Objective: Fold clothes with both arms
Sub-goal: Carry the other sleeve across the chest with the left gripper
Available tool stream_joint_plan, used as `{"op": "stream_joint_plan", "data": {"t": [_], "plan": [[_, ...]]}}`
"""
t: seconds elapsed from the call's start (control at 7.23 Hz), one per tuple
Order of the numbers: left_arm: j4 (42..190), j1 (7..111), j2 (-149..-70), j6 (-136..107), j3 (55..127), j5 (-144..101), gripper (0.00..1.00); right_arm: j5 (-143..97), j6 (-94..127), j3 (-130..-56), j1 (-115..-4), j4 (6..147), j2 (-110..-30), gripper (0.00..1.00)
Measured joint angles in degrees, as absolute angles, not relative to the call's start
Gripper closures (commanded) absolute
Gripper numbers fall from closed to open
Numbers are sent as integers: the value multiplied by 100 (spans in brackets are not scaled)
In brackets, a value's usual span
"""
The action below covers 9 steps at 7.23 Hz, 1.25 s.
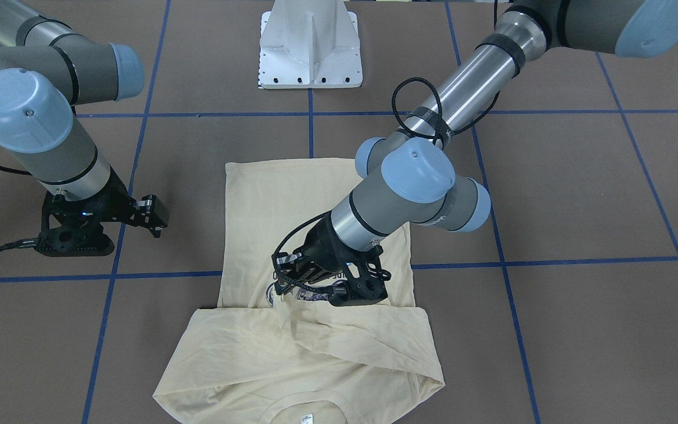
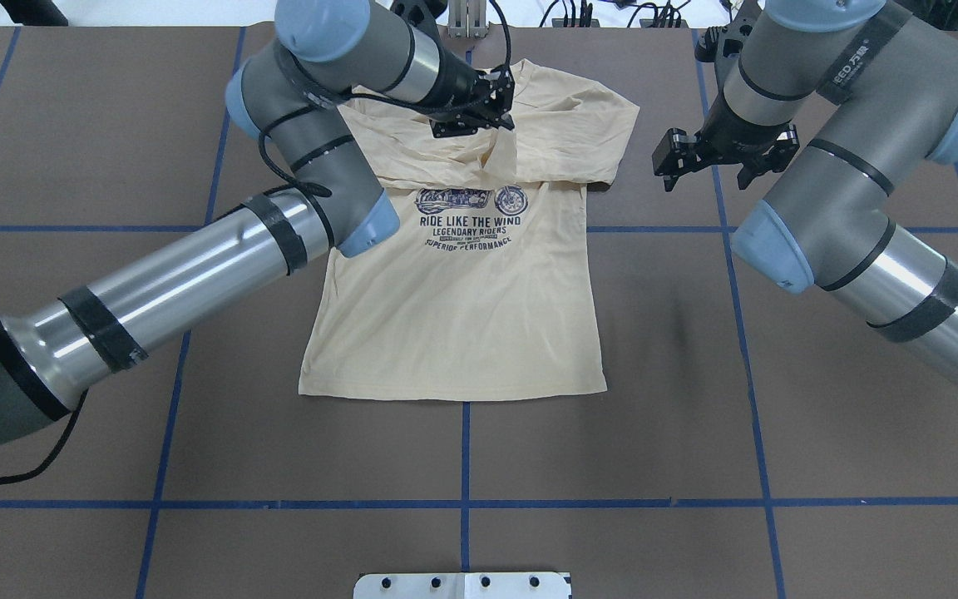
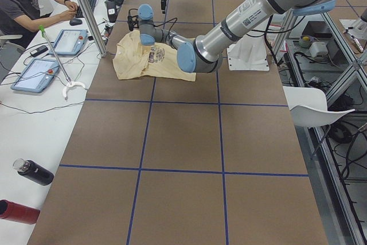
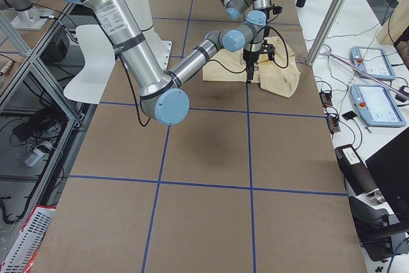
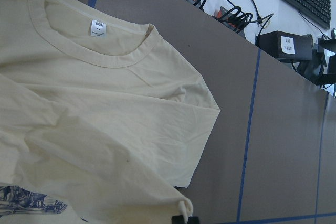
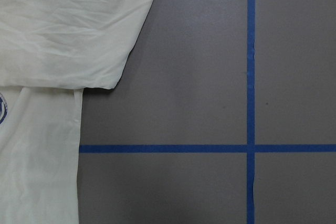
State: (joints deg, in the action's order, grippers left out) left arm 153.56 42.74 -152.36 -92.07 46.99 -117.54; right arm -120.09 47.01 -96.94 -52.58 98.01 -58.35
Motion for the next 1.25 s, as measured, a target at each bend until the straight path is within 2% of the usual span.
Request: {"op": "stream_joint_plan", "data": {"t": [0.14,0.28,0.69,1.25], "plan": [[15597,3947,-15297,-9196,4506,-11327,94,-12045,4704,-9697,-5259,9795,-5824,1],[15709,3694,-15384,-9189,4398,-11002,1,-12094,4708,-9700,-5260,9793,-5815,1],[16075,3403,-15543,-9102,4320,-10425,0,-12136,4707,-9695,-5285,9783,-5809,1],[16100,3697,-15495,-9092,4332,-10494,0,-12252,4710,-9695,-5372,9720,-5818,1]]}}
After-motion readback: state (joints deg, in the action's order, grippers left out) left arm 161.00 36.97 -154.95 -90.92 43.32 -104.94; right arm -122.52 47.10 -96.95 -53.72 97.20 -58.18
